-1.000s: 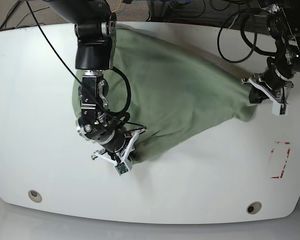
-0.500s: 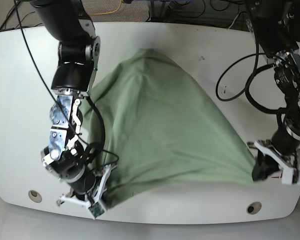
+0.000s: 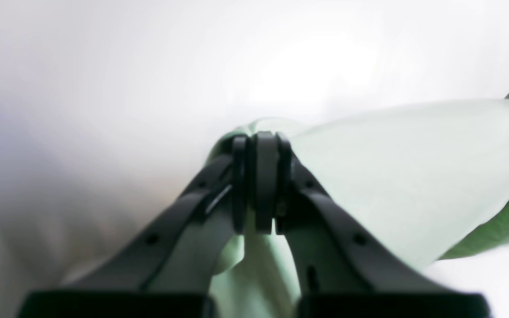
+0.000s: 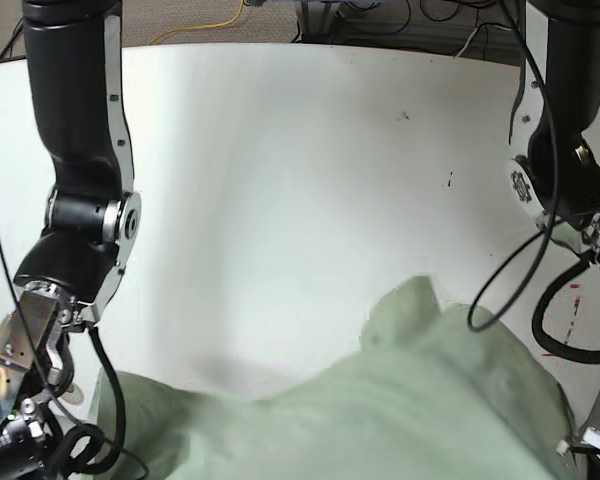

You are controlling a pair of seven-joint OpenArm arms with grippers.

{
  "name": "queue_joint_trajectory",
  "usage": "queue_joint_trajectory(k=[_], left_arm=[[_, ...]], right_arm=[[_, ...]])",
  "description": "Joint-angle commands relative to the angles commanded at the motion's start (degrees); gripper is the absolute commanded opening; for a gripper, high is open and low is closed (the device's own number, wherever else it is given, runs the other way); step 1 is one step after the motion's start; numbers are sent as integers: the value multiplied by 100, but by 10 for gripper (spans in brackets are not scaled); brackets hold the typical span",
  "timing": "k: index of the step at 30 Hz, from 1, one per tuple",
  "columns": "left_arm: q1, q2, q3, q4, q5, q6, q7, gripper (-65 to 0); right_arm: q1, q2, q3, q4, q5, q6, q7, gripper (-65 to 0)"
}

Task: Layout the t-shirt on the table in an organized manner, then fold the t-shirt properly
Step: 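Lift the shirt with both grippers and shake it out flat, then lay the shirt down and open both grippers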

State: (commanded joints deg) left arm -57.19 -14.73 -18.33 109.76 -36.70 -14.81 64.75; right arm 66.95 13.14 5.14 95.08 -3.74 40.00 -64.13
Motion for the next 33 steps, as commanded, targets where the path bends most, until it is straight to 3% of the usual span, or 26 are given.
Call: queue_joint_trajectory(k=[4, 8, 12, 17, 22, 27, 33], left_arm=[[-123, 0, 0, -123, -9, -18, 18, -646], [316, -18, 0, -114, -44, -35, 18, -646], [1125, -35, -44, 53, -141, -35, 9, -646], [2611, -105, -334, 185, -607, -35, -9, -649], [4308, -237, -686, 185, -1116, -35, -18, -649], [6022, -237, -695, 185, -1143, -35, -132, -650], [7156, -325, -695, 185, -1152, -35, -387, -650]], right_arm=[[-70, 123, 26, 448, 0, 0, -176, -650], [-765, 176, 62, 1116, 0, 0, -352, -650], [-2075, 149, 457, 2048, 35, 0, -360, -650], [-3938, -132, 1178, 2189, 149, 0, -316, -650], [-5916, -862, 2136, 2110, 580, 0, 510, -650], [-7666, -1266, 2145, 1925, 774, 0, 1486, -650], [-8536, -1600, 2145, 1925, 870, 0, 1697, -650]])
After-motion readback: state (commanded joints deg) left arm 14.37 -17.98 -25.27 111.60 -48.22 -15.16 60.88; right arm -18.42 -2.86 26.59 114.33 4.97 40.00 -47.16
